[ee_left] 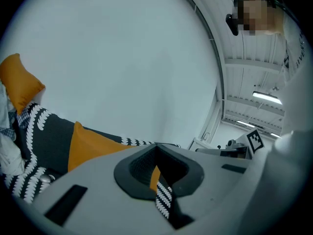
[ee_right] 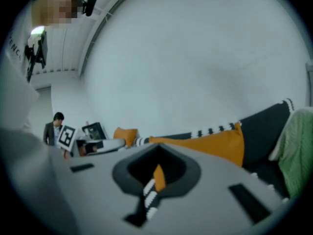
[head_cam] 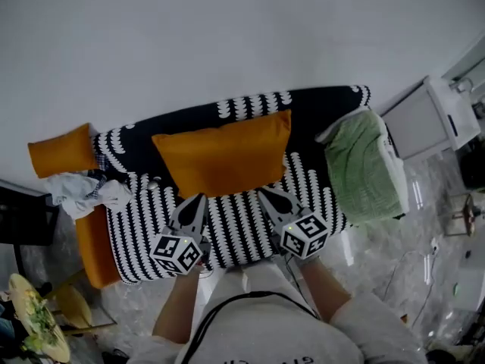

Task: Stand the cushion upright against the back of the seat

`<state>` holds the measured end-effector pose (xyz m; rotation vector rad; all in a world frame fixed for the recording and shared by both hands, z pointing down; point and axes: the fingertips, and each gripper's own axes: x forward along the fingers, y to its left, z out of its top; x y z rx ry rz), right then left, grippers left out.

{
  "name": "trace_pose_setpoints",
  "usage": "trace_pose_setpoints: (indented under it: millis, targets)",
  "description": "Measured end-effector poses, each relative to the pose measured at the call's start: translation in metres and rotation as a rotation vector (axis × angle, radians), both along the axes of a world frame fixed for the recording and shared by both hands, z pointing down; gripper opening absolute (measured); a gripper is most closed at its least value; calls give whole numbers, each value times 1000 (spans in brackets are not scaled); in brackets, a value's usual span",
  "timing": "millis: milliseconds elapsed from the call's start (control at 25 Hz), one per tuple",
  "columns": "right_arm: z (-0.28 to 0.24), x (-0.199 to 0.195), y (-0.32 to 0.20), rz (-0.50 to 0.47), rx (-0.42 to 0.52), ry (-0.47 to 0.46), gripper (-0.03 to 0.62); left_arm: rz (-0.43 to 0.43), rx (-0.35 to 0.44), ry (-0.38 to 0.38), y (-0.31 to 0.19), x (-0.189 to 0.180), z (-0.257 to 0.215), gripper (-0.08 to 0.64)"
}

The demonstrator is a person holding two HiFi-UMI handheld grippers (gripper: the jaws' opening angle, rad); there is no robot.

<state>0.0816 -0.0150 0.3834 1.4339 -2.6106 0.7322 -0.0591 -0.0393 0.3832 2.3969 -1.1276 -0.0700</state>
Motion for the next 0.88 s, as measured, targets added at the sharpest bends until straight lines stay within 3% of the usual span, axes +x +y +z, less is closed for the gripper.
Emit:
trace_pose_setpoints:
  millis: [880]
  targets:
    - [-58, -22, 87, -56, 20, -30, 17, 92, 47, 21, 73, 14, -59, 25]
